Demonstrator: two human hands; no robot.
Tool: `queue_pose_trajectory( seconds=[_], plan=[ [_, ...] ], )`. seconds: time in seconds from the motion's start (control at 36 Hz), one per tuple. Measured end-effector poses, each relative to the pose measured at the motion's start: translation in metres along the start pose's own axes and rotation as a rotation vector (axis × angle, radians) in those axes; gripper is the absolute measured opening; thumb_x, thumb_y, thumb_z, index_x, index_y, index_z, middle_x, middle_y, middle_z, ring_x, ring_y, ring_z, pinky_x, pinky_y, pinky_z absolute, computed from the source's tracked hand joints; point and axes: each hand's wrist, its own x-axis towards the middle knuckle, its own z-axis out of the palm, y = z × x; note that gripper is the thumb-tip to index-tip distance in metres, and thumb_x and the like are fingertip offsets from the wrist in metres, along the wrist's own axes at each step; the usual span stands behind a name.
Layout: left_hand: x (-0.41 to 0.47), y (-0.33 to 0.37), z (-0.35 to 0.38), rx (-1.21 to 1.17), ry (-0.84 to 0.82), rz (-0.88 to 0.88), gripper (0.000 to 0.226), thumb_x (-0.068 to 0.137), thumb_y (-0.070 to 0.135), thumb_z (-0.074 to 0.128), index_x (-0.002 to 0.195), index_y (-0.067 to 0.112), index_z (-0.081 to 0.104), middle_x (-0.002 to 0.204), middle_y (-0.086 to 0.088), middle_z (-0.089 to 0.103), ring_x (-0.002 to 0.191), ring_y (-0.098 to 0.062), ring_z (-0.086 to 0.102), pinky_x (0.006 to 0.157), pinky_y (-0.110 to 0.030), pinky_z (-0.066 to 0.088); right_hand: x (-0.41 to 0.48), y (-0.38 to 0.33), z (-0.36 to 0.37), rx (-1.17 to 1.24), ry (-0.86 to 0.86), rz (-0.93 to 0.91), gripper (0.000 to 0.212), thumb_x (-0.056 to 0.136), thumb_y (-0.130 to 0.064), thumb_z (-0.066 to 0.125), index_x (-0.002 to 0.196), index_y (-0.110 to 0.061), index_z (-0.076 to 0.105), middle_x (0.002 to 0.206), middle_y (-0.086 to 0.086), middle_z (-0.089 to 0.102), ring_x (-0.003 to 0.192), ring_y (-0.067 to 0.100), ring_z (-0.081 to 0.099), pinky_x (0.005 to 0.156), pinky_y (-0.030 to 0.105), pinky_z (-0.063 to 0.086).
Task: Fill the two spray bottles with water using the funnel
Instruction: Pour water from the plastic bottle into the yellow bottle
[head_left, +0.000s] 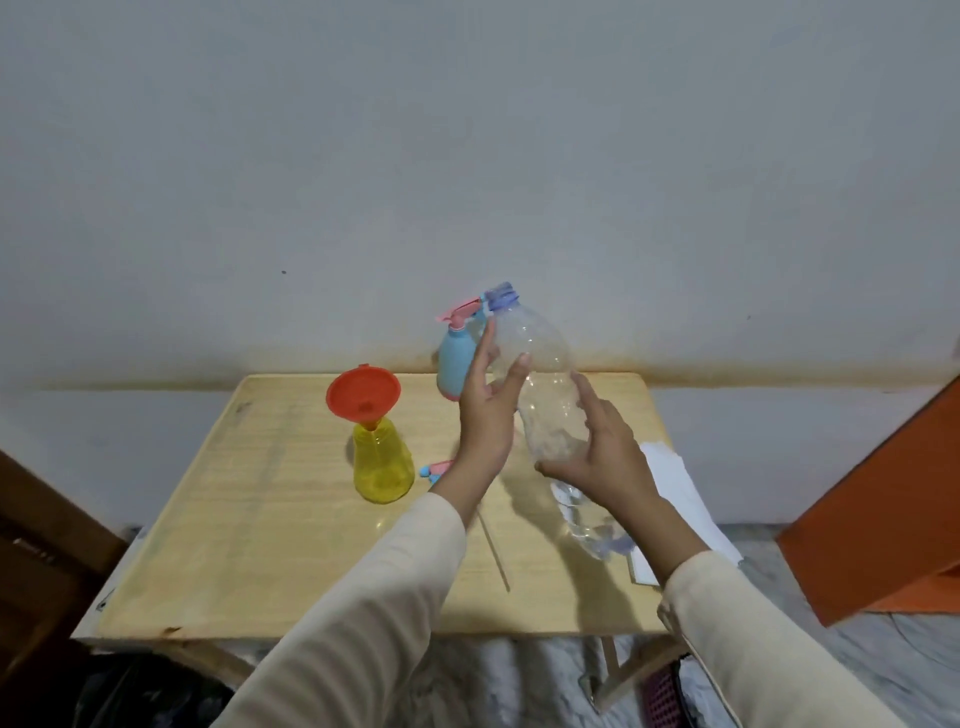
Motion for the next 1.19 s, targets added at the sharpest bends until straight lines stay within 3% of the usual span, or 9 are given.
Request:
queue_pose_trajectory(
  seconds=[0.06, 0.14, 0.31, 0.39, 0.5, 0.56, 0.75, 0.94, 1.19],
  plan=[
    [0.004, 0.0, 0.014, 0.043, -0.055, 0.036, 0.053, 0.091, 0.025, 0.063, 0.127, 0.055, 0.039, 0.131, 0.01, 0.047, 0.123, -0.003, 0.047, 0.105, -0.043, 0.042, 0.004, 0.009, -0.001, 0.065, 0.044, 0.017, 0.116, 0.059, -0.031, 0.085, 0.15, -0.031, 0.013, 0.129, 0.004, 0.047, 0.117, 0.02, 0.048, 0.086, 0.033, 0.046],
    [0.01, -0.003, 0.031, 0.12, -0.121, 0.089, 0.056, 0.091, 0.024, 0.063, 0.135, 0.045, 0.038, 0.121, 0.023, 0.046, 0.108, 0.011, 0.046, 0.102, -0.024, 0.038, 0.012, 0.022, -0.002, 0.12, 0.1, 0.034, 0.114, 0.058, -0.031, 0.086, 0.148, -0.028, 0.015, 0.136, 0.003, 0.045, 0.122, 0.02, 0.047, 0.088, 0.034, 0.047],
    [0.016, -0.01, 0.051, 0.237, -0.168, 0.173, 0.058, 0.089, 0.022, 0.064, 0.126, 0.056, 0.035, 0.139, 0.002, 0.043, 0.126, -0.014, 0.043, 0.084, 0.002, 0.031, 0.033, 0.034, -0.001, 0.092, 0.148, 0.097, 0.113, 0.054, -0.044, 0.087, 0.141, -0.027, 0.017, 0.141, -0.005, 0.041, 0.125, 0.014, 0.047, 0.081, 0.033, 0.048],
    [0.02, -0.015, 0.055, 0.256, -0.175, 0.192, 0.061, 0.088, 0.022, 0.066, 0.123, 0.06, 0.034, 0.14, 0.002, 0.041, 0.128, -0.015, 0.043, 0.088, -0.001, 0.034, 0.04, 0.038, 0.003, 0.114, 0.163, 0.121, 0.113, 0.055, -0.047, 0.086, 0.14, -0.028, 0.015, 0.139, -0.004, 0.043, 0.126, 0.013, 0.046, 0.08, 0.031, 0.046],
    [0.021, -0.022, 0.059, 0.267, -0.186, 0.183, 0.064, 0.085, 0.025, 0.07, 0.12, 0.067, 0.037, 0.14, 0.007, 0.04, 0.128, -0.012, 0.041, 0.097, -0.029, 0.041, 0.046, 0.046, 0.009, 0.181, 0.16, 0.131, 0.11, 0.056, -0.04, 0.087, 0.138, -0.028, 0.015, 0.141, -0.002, 0.04, 0.128, 0.014, 0.043, 0.081, 0.027, 0.042],
    [0.02, -0.027, 0.06, 0.284, -0.19, 0.186, 0.065, 0.085, 0.026, 0.07, 0.12, 0.069, 0.037, 0.14, 0.008, 0.04, 0.129, -0.011, 0.04, 0.098, -0.033, 0.042, 0.046, 0.05, 0.012, 0.194, 0.151, 0.141, 0.109, 0.056, -0.039, 0.087, 0.137, -0.028, 0.016, 0.142, -0.002, 0.04, 0.127, 0.015, 0.044, 0.082, 0.027, 0.042],
    [0.017, -0.031, 0.059, 0.356, -0.264, 0.216, 0.067, 0.086, 0.028, 0.069, 0.128, 0.067, 0.033, 0.141, 0.011, 0.037, 0.131, -0.005, 0.037, 0.103, -0.033, 0.041, 0.039, 0.06, 0.016, 0.212, 0.158, 0.146, 0.112, 0.055, -0.045, 0.086, 0.139, -0.025, 0.016, 0.142, -0.005, 0.036, 0.128, 0.013, 0.042, 0.086, 0.033, 0.046],
    [0.012, -0.029, 0.053, 0.453, -0.326, 0.272, 0.068, 0.085, 0.04, 0.066, 0.136, 0.06, 0.026, 0.136, 0.014, 0.036, 0.123, 0.003, 0.039, 0.099, -0.026, 0.042, 0.031, 0.063, 0.014, 0.224, 0.107, 0.134, 0.115, 0.057, -0.051, 0.081, 0.145, -0.015, 0.016, 0.15, -0.001, 0.027, 0.138, 0.015, 0.031, 0.105, 0.036, 0.04],
    [0.01, -0.01, 0.039, 0.655, -0.451, 0.283, 0.07, 0.091, 0.043, 0.057, 0.147, 0.041, 0.015, 0.147, 0.01, 0.029, 0.123, 0.001, 0.036, 0.091, -0.02, 0.033, 0.02, 0.044, -0.01, 0.079, 0.029, 0.233, 0.094, 0.068, -0.046, 0.072, 0.144, -0.017, 0.025, 0.144, 0.001, 0.04, 0.133, 0.02, 0.038, 0.101, 0.036, 0.042]
  ],
)
